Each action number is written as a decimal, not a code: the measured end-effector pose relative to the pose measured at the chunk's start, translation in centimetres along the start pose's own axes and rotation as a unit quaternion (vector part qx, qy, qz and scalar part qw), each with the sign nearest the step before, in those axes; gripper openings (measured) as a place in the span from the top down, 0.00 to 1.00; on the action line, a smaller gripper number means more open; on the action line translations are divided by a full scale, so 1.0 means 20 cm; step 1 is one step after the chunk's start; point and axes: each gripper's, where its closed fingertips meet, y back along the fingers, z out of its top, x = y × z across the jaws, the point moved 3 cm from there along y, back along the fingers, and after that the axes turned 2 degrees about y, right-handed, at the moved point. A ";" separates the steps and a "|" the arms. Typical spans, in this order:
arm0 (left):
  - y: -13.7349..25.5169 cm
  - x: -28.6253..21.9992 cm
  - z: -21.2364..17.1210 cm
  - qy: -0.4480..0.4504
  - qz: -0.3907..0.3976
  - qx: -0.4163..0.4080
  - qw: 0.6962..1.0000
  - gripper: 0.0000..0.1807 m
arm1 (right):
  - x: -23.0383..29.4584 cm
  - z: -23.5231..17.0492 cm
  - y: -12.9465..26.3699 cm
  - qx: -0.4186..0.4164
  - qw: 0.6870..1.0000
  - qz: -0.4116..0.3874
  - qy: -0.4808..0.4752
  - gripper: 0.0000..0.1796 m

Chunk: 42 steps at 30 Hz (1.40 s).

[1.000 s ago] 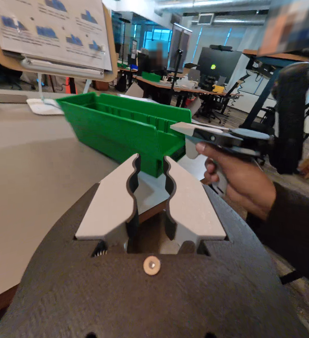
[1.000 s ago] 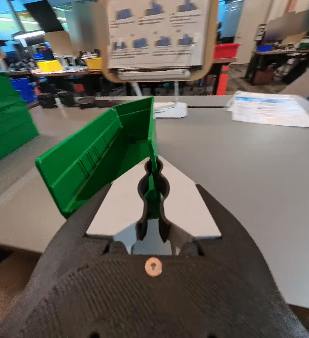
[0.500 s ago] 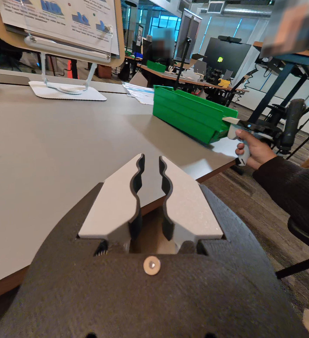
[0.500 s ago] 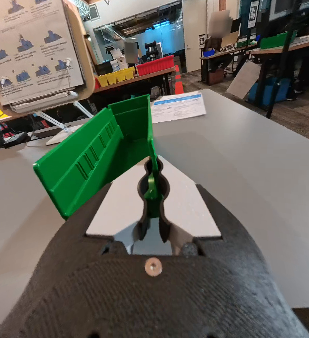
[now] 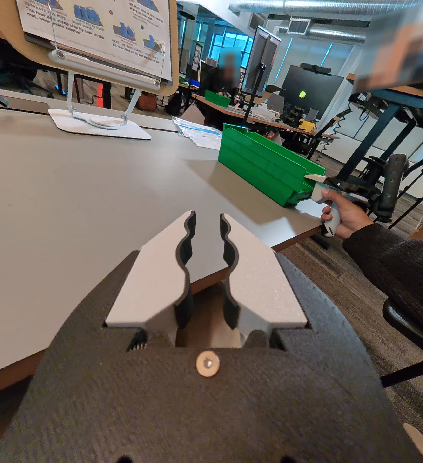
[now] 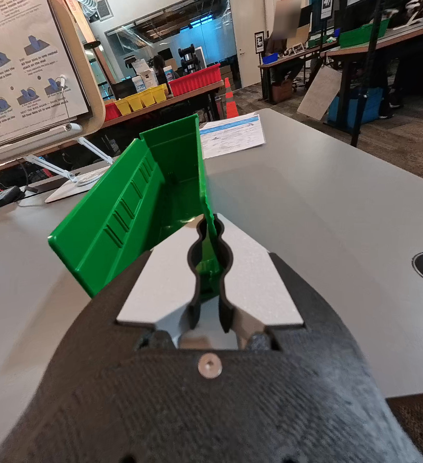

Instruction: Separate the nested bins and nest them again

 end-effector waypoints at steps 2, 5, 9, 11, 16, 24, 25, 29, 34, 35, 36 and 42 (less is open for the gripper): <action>-0.01 0.00 -0.01 0.006 -0.002 0.002 1.000 0.91 | 0.00 0.00 0.01 0.000 1.000 0.004 0.000 0.99; -0.02 -0.01 -0.01 0.011 -0.009 0.005 1.000 0.91 | 0.00 0.00 0.04 0.001 1.000 0.002 0.010 0.99; -0.03 -0.03 -0.02 0.000 -0.013 0.009 1.000 0.90 | -0.02 0.00 0.06 -0.001 1.000 -0.003 0.015 0.99; -0.03 -0.03 -0.02 -0.007 -0.014 0.009 1.000 0.90 | -0.02 0.00 0.06 0.004 1.000 -0.005 0.011 0.98; -0.04 -0.02 -0.02 -0.005 -0.017 0.013 1.000 0.90 | -0.02 0.19 0.15 -0.059 0.997 -0.037 -0.031 0.80; -0.08 0.06 -0.13 0.025 -0.024 0.060 0.998 0.90 | 0.95 0.47 0.28 -0.167 0.968 0.172 0.076 0.85; -0.08 0.07 -0.13 0.027 -0.024 0.062 0.997 0.89 | 1.09 0.41 0.27 -0.151 0.963 0.210 0.072 0.85; -0.06 0.13 -0.10 0.026 -0.019 0.054 0.998 0.87 | 1.54 0.03 0.21 -0.039 0.944 0.319 0.071 0.82; 0.05 0.32 0.09 -0.006 0.068 -0.032 0.997 0.65 | 1.74 -0.22 0.21 0.029 0.923 0.356 0.142 0.81; 0.10 0.38 0.17 -0.017 0.100 -0.077 0.992 0.60 | 1.75 -0.24 0.21 0.031 0.920 0.360 0.154 0.82; 0.16 0.44 0.24 -0.033 0.132 -0.115 0.984 0.61 | 1.76 -0.25 0.21 0.032 0.918 0.364 0.158 0.82; 0.51 0.65 0.51 -0.156 0.260 -0.253 0.919 0.62 | 1.80 -0.26 0.15 0.042 0.914 0.388 0.110 0.83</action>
